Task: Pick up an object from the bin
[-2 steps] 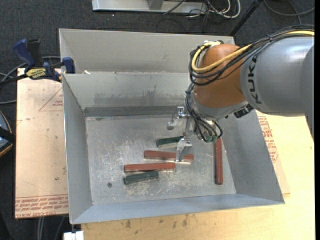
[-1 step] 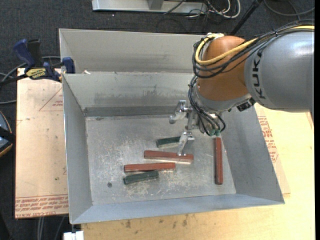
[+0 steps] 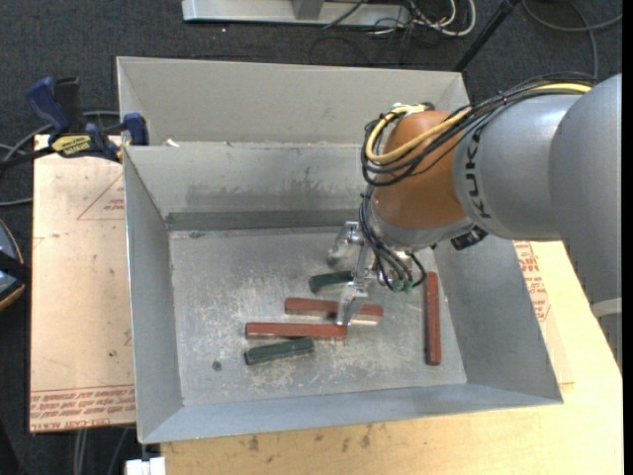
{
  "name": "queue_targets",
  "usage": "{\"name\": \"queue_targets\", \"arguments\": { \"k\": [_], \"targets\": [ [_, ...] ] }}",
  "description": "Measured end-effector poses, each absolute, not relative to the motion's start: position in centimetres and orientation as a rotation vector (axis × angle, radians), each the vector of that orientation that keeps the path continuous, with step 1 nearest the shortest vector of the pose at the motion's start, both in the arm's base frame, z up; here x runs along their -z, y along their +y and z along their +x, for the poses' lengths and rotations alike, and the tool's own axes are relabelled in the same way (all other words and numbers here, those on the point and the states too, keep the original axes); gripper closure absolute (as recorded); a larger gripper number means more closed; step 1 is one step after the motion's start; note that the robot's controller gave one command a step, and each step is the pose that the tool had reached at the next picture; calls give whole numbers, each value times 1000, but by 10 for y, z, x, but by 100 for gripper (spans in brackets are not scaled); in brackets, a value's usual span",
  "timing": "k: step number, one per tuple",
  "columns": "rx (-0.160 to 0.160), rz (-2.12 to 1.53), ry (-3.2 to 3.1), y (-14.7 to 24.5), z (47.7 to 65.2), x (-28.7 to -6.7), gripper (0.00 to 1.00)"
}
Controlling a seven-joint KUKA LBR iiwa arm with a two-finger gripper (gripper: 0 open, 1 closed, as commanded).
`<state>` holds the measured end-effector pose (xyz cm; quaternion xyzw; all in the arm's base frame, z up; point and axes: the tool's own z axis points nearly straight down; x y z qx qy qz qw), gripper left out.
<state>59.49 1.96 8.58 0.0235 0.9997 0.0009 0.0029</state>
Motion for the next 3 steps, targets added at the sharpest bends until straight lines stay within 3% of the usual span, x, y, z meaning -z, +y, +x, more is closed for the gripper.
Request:
{"name": "queue_targets", "arguments": {
  "k": [1, 3],
  "targets": [
    [-5, 99, 3135, 20, 595, -81, 100],
    [-4, 98, 3139, 20, 594, -85, 100]
  ]
}}
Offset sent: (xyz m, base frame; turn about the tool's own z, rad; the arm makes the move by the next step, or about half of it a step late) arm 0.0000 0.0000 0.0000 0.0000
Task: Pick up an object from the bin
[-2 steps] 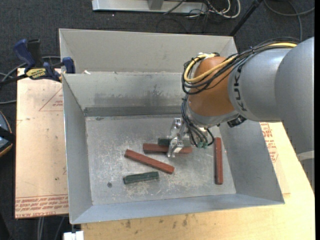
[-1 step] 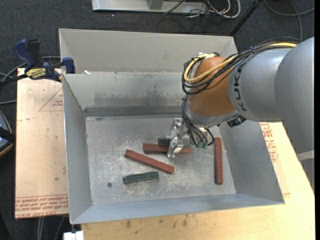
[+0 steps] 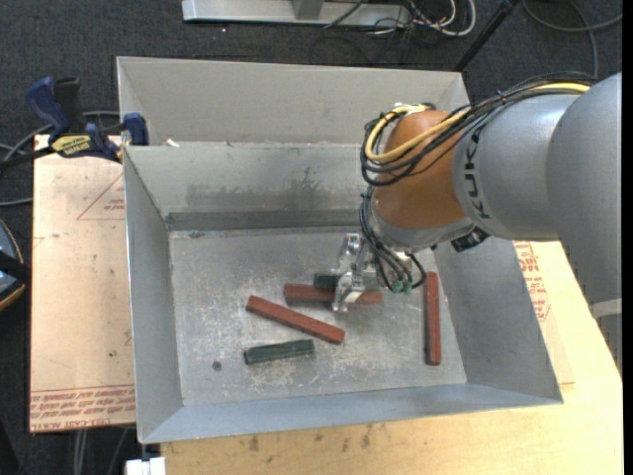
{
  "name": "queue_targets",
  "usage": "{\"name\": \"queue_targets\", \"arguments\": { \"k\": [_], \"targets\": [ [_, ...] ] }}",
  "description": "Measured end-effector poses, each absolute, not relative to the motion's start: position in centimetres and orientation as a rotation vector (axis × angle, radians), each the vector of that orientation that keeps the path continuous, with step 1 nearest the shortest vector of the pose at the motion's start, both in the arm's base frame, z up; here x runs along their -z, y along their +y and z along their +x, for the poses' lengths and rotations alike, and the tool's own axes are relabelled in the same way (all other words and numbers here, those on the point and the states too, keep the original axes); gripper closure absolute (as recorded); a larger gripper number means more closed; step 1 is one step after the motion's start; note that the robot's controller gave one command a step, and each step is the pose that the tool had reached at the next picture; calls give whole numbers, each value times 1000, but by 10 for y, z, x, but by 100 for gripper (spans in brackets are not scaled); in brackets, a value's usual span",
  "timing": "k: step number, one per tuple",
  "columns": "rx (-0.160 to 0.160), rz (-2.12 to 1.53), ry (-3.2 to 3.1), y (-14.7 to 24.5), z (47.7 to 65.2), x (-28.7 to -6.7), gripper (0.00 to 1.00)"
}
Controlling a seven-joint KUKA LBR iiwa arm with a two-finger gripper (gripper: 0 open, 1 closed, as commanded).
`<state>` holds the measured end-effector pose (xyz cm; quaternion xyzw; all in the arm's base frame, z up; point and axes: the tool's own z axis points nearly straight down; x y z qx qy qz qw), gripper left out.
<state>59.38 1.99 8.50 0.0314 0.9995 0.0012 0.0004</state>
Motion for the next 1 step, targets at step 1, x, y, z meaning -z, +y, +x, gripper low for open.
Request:
{"name": "queue_targets", "arguments": {
  "k": [1],
  "targets": [
    [-3, 98, 3141, 20, 593, -95, 100]
  ]
}}
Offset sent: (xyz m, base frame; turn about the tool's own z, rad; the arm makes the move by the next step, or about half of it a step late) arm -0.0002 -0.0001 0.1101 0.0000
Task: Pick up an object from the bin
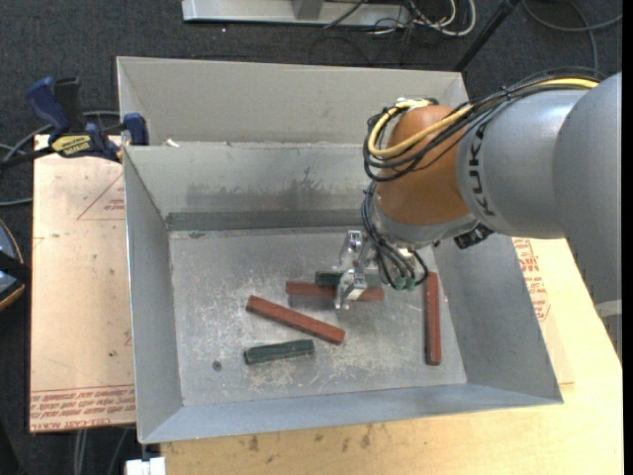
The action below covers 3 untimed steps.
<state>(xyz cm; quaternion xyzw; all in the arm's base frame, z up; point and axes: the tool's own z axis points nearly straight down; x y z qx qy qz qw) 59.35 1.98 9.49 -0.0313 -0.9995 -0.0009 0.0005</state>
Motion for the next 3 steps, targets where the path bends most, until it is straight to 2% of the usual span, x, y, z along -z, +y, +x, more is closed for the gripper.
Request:
{"name": "queue_targets", "arguments": {
  "k": [3],
  "targets": [
    [2, -99, -3143, 20, 594, -157, 100]
  ]
}}
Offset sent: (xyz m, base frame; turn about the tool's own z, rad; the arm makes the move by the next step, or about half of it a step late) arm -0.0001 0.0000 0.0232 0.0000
